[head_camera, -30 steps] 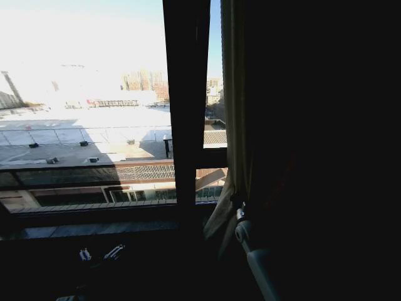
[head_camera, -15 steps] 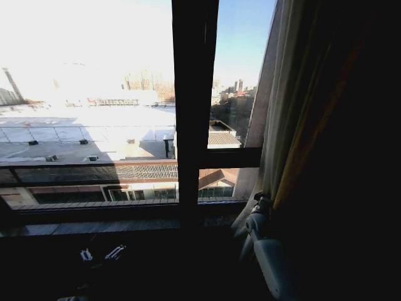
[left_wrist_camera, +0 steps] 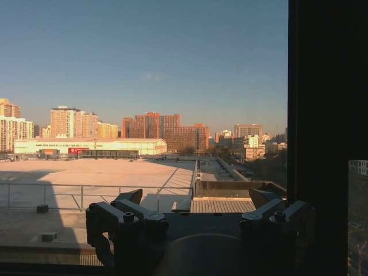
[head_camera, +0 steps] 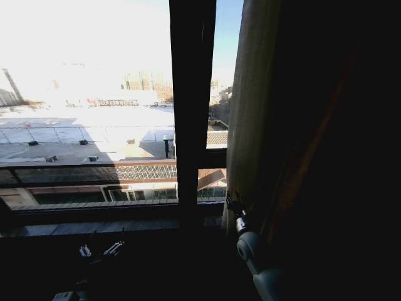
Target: Open the curtains by pulling them apart, changing their state from closed to fully open.
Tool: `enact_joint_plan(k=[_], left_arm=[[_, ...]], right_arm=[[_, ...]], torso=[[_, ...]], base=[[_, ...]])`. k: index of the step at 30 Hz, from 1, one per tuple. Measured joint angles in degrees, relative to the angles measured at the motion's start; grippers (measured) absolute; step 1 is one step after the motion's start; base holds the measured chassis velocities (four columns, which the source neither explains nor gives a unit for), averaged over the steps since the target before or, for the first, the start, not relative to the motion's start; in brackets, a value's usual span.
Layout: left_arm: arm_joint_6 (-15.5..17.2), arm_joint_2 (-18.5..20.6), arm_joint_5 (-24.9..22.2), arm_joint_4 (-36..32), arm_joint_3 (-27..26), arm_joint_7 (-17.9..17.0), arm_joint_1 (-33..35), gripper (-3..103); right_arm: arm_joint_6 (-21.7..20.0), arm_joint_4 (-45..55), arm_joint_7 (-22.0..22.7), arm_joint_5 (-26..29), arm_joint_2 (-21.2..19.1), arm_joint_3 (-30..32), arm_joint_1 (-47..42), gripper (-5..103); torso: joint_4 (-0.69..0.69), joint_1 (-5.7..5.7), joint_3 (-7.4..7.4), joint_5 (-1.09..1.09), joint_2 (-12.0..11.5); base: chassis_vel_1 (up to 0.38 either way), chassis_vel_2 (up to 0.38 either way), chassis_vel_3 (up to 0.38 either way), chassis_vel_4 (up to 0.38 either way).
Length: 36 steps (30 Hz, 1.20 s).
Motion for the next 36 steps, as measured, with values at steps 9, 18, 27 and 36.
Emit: enact_joint_plan(k=[9, 18, 27, 36], left_arm=[[3.0, 0.2, -0.6, -0.4, -0.6, -0.3, -1.2, 100], [4.3, 2.3, -1.8, -1.9, -1.1, -0.3, -0.9, 100], [4.1, 2.5, -1.8, -1.7, -1.0, -0.3, -0.2, 100], [3.9, 2.4, -1.7, -1.8, -1.0, -0.3, 0.1, 100]], right_arm=[[-0.6, 5.3, -2.1, -1.5, -0.1, -0.6, -5.7, 83], [1.7, 4.7, -2.9, -5.3, 0.9, -0.3, -7.3, 100], [1.8, 4.8, -3.0, -6.1, 0.9, -0.2, -7.3, 100], [1.8, 4.2, -3.3, -6.8, 1.1, -0.4, -7.1, 100]], torso=[[0.00, 0.00, 0.00, -0.01, 0.0], [0.00, 0.00, 0.00, 0.00, 0.0], [0.00, 0.01, 0.01, 0.00, 0.0], [0.00, 0.01, 0.01, 0.00, 0.0]], base=[[0.000, 0.000, 0.000, 0.000], [0.000, 0.000, 0.000, 0.000], [0.068, 0.062, -0.063, -0.082], [0.236, 0.225, -0.220, -0.240]])
